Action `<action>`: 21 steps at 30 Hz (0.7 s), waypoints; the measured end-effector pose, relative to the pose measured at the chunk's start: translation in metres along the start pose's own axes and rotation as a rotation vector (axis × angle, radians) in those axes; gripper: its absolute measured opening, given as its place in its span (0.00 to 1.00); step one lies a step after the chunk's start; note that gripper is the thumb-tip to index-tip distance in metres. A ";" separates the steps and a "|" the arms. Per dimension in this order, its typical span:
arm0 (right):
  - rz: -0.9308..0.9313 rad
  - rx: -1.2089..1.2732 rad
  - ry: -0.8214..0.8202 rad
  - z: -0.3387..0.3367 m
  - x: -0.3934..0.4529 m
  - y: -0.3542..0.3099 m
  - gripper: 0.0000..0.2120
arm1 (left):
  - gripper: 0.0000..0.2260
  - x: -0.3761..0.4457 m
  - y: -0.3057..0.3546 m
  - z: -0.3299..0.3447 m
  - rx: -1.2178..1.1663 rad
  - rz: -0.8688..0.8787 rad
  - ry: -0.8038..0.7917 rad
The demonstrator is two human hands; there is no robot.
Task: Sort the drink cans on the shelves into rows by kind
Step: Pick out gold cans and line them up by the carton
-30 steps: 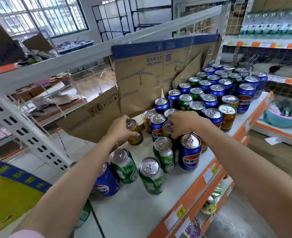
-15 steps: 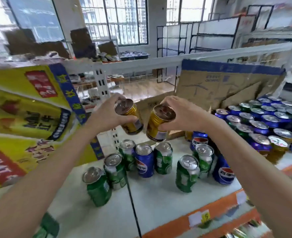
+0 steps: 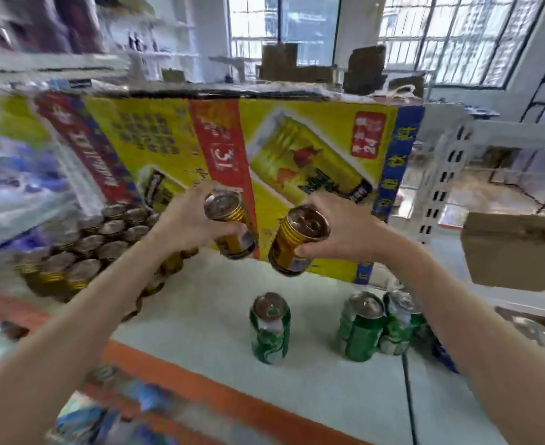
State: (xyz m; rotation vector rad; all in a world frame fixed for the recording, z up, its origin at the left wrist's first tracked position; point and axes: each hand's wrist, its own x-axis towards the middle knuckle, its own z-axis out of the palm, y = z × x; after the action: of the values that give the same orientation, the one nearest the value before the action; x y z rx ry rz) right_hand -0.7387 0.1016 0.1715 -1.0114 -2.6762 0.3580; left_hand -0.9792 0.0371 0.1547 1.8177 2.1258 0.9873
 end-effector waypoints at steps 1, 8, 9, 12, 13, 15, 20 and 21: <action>-0.014 0.009 -0.014 0.007 0.011 -0.008 0.33 | 0.29 -0.003 -0.015 -0.008 0.021 -0.025 0.000; -0.027 0.028 -0.143 0.084 0.079 -0.049 0.30 | 0.30 -0.030 -0.112 -0.021 0.071 -0.129 -0.062; -0.026 0.001 -0.184 0.097 0.087 -0.051 0.30 | 0.29 -0.032 -0.122 -0.018 0.083 -0.132 -0.083; -0.004 -0.064 -0.298 0.134 0.104 -0.054 0.31 | 0.27 -0.032 -0.149 -0.009 0.113 -0.103 -0.155; 0.008 -0.085 -0.325 0.143 0.108 -0.054 0.32 | 0.27 -0.032 -0.157 -0.006 0.130 -0.090 -0.184; 0.036 -0.110 -0.354 0.155 0.115 -0.053 0.34 | 0.29 -0.028 -0.171 0.002 0.160 -0.066 -0.242; 0.132 -0.033 -0.390 0.165 0.129 -0.045 0.38 | 0.35 -0.013 -0.193 0.018 0.186 0.024 -0.363; 0.152 -0.019 -0.413 0.166 0.132 -0.042 0.39 | 0.35 -0.008 -0.193 0.019 0.209 0.056 -0.406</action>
State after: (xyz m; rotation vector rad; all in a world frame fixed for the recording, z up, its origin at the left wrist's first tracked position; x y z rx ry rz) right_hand -0.9128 0.1371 0.0495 -1.2714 -2.9696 0.6352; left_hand -1.1242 0.0299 0.0259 1.9748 1.9894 0.3681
